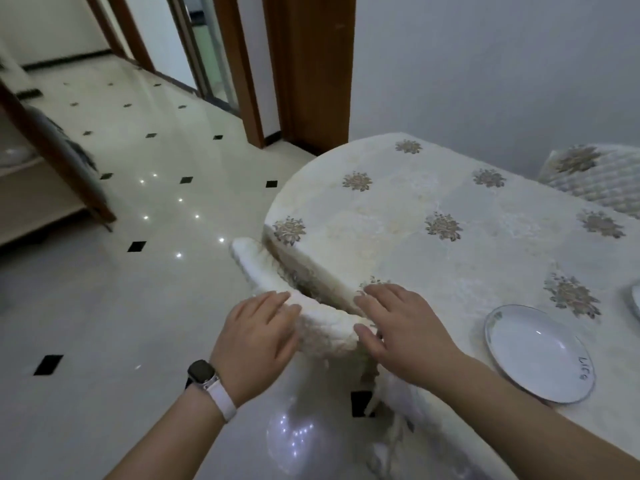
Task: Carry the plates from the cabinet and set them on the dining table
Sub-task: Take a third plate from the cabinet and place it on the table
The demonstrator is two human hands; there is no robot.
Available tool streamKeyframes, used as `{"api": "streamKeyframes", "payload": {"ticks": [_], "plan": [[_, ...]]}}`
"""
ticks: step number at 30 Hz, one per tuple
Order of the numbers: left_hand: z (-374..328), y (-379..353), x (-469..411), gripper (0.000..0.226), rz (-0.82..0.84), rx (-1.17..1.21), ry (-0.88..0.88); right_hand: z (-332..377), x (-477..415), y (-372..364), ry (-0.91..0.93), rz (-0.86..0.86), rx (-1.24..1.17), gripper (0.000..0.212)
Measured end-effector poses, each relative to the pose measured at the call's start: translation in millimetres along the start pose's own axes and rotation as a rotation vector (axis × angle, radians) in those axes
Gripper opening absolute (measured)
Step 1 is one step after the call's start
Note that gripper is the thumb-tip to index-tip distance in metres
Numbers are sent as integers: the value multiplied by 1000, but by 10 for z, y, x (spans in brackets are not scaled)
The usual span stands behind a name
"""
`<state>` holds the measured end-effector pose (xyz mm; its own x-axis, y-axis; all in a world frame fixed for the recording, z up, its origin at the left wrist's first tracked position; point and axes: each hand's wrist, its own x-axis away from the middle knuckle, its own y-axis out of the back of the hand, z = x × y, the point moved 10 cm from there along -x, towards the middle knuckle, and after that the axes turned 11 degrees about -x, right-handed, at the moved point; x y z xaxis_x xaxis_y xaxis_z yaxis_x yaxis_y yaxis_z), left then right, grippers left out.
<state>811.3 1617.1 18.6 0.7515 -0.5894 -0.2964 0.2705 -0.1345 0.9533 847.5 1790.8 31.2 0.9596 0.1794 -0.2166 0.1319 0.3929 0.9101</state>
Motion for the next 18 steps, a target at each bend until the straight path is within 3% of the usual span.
{"api": "streamKeyframes", "payload": {"ticks": [7,18], "plan": [[1391,267,979,35,-50,-111,138,1537,-617,-660,159,84,0,41],[2939,767,2434,37,-56,-204,541,3415,-1324,-1464,526,157,-29,41]]}}
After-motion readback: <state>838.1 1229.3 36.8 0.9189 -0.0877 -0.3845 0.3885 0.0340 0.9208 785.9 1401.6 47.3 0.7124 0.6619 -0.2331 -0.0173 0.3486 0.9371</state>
